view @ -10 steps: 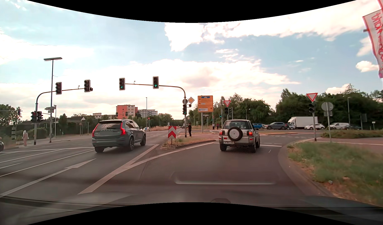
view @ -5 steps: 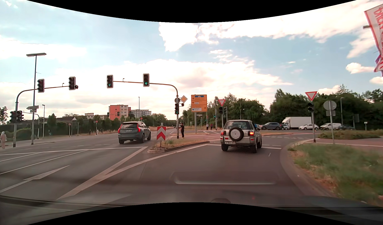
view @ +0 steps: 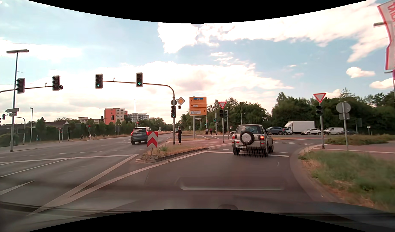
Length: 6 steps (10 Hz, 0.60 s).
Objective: Follow the waypoints while adhering to traffic rules and regulations
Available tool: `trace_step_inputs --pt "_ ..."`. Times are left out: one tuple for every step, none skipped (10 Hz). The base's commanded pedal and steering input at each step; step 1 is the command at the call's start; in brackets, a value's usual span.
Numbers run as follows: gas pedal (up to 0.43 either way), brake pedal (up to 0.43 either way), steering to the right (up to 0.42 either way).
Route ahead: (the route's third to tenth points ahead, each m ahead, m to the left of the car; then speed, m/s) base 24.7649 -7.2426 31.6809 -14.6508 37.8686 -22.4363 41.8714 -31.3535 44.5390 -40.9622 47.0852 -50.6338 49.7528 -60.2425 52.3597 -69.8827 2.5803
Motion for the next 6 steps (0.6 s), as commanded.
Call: trace_step_inputs --pt "0.177 0.000 0.122" --pt "0.189 0.000 0.122" --pt "0.197 0.000 0.122" --pt "0.197 0.000 0.122" --pt "0.209 0.000 0.122" --pt "0.209 0.000 0.122"
